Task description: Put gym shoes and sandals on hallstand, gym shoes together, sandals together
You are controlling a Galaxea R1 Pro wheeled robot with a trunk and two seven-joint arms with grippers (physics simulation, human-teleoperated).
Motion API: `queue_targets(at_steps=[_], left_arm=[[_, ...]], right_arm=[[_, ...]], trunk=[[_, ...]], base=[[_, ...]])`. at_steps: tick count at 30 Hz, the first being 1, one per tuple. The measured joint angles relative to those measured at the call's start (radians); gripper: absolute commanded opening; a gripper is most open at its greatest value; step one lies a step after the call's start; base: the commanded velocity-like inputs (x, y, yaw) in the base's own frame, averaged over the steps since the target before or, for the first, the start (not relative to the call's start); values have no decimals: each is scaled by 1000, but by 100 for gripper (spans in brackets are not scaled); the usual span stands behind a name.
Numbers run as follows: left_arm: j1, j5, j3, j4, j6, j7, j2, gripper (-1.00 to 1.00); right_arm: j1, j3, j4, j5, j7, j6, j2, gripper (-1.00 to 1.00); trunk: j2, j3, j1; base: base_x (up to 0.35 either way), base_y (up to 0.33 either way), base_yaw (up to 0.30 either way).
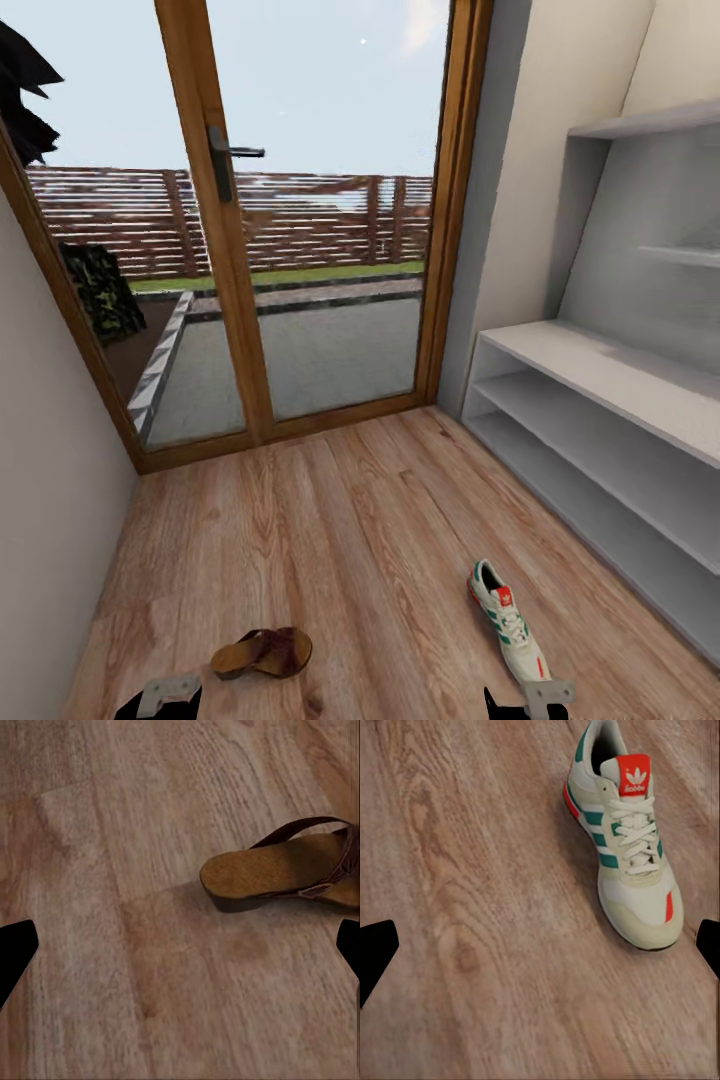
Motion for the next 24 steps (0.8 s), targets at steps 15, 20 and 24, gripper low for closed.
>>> queue_targets(at_steps=[15,20,24], left_arm=[[0,0,0,-1,0,0,0,100],[0,-1,1,-2,0,0,0,100],[0,-1,1,-2,0,0,0,100]], right_arm=[[0,-1,-7,0,0,0,0,100],[0,-1,-7,1,0,0,0,100],[0,0,-7,0,0,0,0,100]], trunk=[[0,2,0],[0,2,0],[0,2,0]], base=[[10,12,-135],[92,91,-2],[151,199,-1]])
